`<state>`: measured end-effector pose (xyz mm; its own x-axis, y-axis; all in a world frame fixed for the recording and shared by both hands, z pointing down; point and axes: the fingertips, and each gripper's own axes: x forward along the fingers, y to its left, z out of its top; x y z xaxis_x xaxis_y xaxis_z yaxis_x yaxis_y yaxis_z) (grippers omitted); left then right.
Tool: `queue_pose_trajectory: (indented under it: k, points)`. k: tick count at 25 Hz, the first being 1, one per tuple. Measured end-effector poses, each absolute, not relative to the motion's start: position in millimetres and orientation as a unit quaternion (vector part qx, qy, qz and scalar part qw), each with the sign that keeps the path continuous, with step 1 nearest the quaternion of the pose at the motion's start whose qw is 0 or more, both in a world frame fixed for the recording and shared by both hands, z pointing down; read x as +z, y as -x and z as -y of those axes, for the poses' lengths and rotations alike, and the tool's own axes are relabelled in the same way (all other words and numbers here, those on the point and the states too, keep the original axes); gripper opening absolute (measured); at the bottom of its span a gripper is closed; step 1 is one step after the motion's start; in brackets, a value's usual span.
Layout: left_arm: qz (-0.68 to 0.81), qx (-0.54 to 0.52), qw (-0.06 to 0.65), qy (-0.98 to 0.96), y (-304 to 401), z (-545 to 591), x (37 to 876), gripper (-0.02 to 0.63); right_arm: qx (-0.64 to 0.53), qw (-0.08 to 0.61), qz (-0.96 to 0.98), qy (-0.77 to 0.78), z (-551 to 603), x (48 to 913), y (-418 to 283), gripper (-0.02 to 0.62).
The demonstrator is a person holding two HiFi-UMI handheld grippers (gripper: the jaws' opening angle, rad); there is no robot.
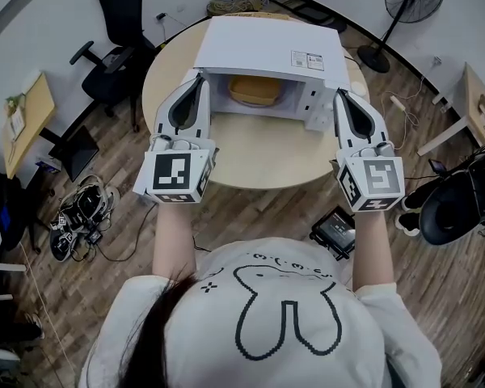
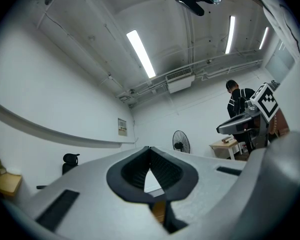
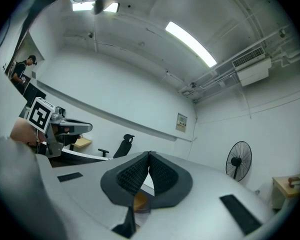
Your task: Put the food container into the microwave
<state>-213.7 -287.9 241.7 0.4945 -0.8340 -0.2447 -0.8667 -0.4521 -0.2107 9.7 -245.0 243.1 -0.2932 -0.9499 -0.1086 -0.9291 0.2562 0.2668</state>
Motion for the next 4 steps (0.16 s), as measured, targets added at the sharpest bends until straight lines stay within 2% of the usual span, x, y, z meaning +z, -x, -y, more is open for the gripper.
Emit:
queue_pose_trajectory:
  k: [4]
  points:
    - [-0.5, 0.055, 0.153, 0.851, 215.5, 287.1, 240.4, 0.009, -0.139, 0.036, 0.79, -0.595, 244.5, 242.7, -8.7, 0.028]
